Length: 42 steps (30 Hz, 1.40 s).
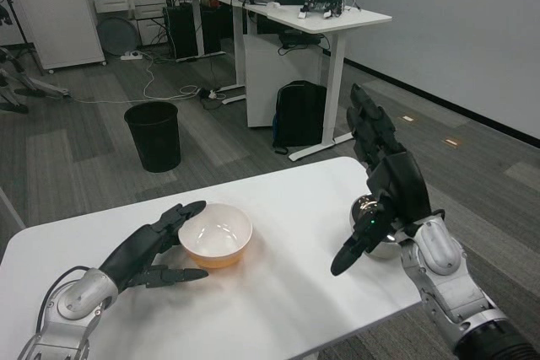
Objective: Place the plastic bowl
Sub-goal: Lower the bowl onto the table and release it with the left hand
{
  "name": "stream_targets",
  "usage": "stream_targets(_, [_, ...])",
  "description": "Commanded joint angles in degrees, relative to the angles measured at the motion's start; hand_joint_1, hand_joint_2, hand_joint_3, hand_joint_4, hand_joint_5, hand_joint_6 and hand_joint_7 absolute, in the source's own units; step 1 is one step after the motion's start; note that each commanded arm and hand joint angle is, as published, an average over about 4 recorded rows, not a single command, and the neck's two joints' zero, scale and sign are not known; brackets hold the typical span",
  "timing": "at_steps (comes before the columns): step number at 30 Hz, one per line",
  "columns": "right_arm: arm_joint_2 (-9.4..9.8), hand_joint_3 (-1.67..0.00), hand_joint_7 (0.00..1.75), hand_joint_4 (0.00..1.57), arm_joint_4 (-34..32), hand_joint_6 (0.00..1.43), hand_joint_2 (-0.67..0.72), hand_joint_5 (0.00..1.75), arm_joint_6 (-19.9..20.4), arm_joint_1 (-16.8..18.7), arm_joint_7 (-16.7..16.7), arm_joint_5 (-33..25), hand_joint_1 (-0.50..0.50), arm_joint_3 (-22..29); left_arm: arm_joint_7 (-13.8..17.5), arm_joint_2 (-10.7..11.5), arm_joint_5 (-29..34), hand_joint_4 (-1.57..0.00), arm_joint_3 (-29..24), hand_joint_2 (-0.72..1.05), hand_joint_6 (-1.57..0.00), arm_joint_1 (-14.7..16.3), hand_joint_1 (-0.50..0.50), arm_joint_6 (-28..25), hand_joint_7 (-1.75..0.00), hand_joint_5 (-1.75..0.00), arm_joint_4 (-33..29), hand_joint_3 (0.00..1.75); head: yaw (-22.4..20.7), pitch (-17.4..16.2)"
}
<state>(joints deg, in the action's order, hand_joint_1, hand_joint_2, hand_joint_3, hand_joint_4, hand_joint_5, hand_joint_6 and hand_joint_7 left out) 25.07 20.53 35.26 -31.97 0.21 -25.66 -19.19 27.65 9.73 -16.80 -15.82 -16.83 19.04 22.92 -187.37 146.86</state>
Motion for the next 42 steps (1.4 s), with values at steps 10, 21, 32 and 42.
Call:
stream_targets(10, [-0.02, 0.0, 0.0, 0.0, 0.74, 0.0, 0.41, 0.0, 1.21, 0.16, -0.48, -0.71, -0.42, 0.2, -3.0, 0.12, -1.04, 0.0, -5.76, 0.65, 0.0, 0.66, -0.5, 0.56, -0.1, -0.92, -3.84, 0.02, -1.36, -1.0])
stream_targets(21, [0.24, 0.0, 0.0, 0.0, 0.74, 0.0, 0.41, 0.0, 1.92, 0.16, -0.83, -0.97, -0.42, 0.14, 0.23, 0.18, -0.93, 0.0, -3.7, 0.52, 0.0, 0.66, -0.5, -1.13, -0.07, -1.05, -4.46, 0.04, -2.71, -0.79])
stream_targets(32, [0.24, 0.0, 0.0, 0.0, 0.1, 0.0, 0.41, 0.0, 2.27, 0.71, -1.0, -1.08, -0.42, 0.03, 3.13, 0.97, -1.26, 0.0, -0.2, 0.47, 0.0, 1.06, -0.5, -3.68, -0.07, -1.13, -4.94, 0.04, -2.36, -2.05])
stream_targets(42, [0.15, 0.0, 0.0, 0.0, -0.71, 0.0, 0.41, 0.0, 2.36, 1.39, -1.09, -1.15, -0.42, 0.03, 2.23, 0.99, -2.14, 0.0, -3.87, 0.43, 0.0, 1.94, -0.5, -3.57, -0.07, -1.13, -8.06, 0.0, -2.65, -2.07])
